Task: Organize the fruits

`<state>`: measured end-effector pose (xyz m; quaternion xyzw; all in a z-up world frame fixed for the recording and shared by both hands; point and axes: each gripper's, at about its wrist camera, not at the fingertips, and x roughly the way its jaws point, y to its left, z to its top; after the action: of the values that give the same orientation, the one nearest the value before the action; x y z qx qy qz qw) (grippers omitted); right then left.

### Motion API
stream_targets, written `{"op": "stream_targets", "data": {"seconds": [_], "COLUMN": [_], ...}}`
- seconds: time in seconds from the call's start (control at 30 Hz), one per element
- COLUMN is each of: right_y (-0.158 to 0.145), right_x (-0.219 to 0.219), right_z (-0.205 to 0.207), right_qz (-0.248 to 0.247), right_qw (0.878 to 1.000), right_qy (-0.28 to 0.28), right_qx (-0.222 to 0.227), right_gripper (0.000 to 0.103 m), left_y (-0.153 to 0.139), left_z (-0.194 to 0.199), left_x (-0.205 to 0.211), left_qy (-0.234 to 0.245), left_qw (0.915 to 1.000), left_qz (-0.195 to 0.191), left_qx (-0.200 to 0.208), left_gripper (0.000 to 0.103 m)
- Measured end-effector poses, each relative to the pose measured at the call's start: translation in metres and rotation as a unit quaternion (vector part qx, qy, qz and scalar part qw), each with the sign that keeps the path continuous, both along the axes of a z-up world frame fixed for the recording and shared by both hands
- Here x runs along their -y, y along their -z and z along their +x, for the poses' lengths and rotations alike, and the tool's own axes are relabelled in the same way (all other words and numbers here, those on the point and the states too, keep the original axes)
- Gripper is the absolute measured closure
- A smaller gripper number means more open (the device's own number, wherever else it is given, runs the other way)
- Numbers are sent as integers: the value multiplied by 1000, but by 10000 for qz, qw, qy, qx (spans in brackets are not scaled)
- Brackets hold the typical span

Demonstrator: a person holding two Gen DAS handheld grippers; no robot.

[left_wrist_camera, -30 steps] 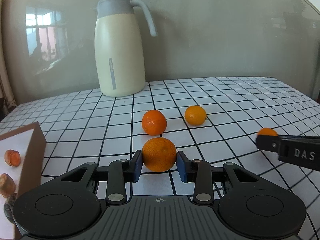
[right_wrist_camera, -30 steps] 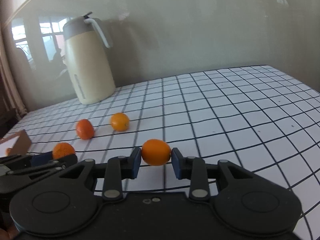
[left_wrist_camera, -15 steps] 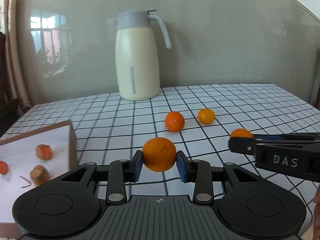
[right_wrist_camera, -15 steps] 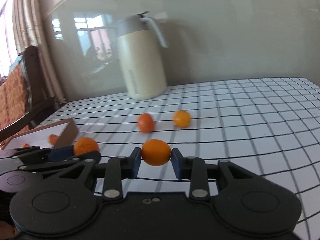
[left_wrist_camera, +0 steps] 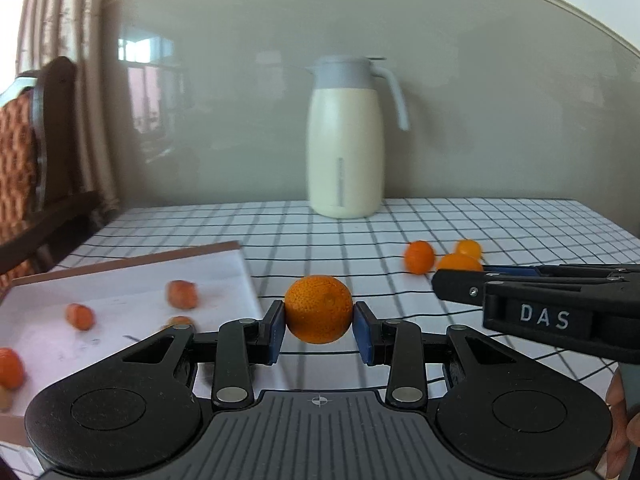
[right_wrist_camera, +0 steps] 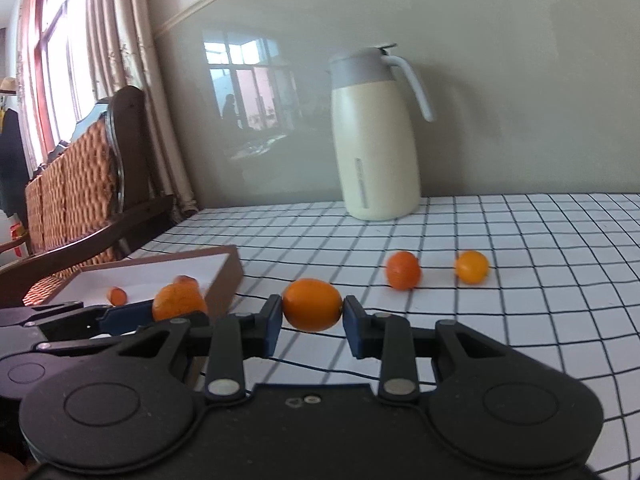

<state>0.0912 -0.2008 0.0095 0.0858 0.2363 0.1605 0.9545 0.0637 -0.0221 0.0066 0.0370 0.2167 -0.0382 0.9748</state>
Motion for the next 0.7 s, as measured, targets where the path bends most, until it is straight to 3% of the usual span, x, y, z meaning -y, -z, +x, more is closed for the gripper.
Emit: {"op": "stream_targets", "data": {"seconds": [0.43,0.7], "right_y": [-15,-19], "right_x": [-48,-71], "right_z": [0,2], "right_qz": [43,144], "right_qw": [9981,9969], "right_qy": [-294,-467], "right_qx": [533,618], "right_gripper": [79,79], "left_y": [-12,-17], "left_z": [-13,-15], "left_x": [-72,-108], "left_qy": [-906,-1305], "left_qw": [9952,9906], "left_qz": [-194,-248], "left_qx": [299,321], "left_gripper": [66,66]}}
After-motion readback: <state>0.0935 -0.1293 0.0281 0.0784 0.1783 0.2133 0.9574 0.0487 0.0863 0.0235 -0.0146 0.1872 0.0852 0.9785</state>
